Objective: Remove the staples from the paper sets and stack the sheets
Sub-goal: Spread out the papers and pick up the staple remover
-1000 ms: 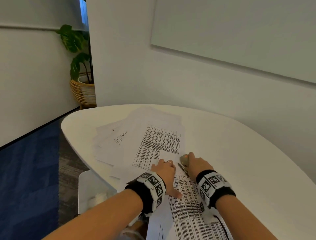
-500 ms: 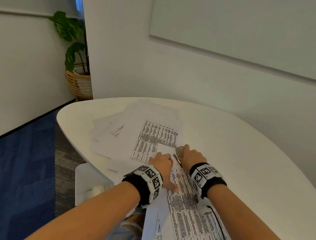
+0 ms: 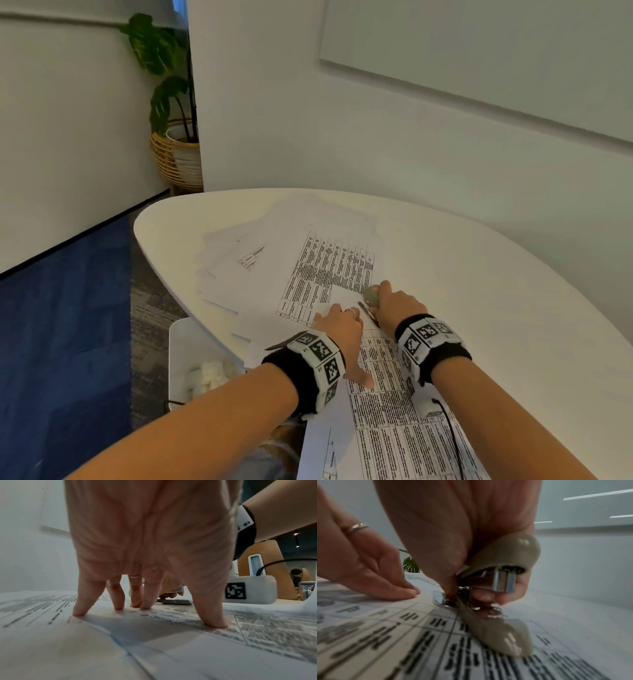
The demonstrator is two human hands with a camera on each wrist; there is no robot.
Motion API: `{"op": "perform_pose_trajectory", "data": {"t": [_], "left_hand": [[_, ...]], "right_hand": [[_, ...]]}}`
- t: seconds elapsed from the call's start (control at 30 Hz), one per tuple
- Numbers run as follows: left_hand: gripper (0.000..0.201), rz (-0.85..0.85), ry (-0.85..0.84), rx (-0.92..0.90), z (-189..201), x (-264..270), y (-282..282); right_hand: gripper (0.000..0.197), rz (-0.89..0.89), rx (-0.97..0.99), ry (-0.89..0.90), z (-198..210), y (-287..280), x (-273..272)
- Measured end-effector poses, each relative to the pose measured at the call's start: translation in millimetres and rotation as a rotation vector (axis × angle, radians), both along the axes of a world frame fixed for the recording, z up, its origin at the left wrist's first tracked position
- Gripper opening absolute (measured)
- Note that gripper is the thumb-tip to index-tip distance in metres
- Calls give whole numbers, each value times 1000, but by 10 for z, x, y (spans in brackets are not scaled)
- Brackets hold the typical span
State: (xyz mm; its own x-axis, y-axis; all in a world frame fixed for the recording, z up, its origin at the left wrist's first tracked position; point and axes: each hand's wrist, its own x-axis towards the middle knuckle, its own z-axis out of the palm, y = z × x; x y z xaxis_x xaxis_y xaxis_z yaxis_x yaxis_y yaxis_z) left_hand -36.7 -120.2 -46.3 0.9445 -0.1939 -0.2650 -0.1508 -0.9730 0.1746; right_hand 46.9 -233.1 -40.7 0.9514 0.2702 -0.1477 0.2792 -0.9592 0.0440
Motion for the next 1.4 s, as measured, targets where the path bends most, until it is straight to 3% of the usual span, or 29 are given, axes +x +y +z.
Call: {"op": "perform_pose_trajectory", "data": {"t": [0.17,0.33,0.47,0.53,0.63,0.77,0.83,0.9,1.03,1.27,1.4], "left_hand": [[93,4,-24,-15,-11,-20,-12],[93,-35,-18,18,74,-14,13],[88,-48,7,14,115,39,70],[81,11,16,-90,154,66,92],[70,209,24,-406,277,121,81],[86,349,120,-680,319,169,-19],[71,385,102,-729,266,179,-66],[40,404,59,-788,233,163,-96],[36,415,82,-833,138,142,-77],[13,485,304,-1071,108,118,77],[9,490,306,-1113,114,80,112]], "right_hand": [[13,-149,192,51,9,112,15],[41,-162,200,134,77,79,61],[40,-123,310,197,186,-120,-139],[36,-106,388,197,236,-225,-296],[33,-67,448,154,325,-352,-509],[41,-39,493,146,431,-447,-659],[44,-13,515,138,471,-461,-706],[45,16,545,125,491,-466,-750],[47,86,562,120,458,-467,-796],[51,144,521,111,321,-493,-792],[50,154,542,75,297,-530,-791]]}}
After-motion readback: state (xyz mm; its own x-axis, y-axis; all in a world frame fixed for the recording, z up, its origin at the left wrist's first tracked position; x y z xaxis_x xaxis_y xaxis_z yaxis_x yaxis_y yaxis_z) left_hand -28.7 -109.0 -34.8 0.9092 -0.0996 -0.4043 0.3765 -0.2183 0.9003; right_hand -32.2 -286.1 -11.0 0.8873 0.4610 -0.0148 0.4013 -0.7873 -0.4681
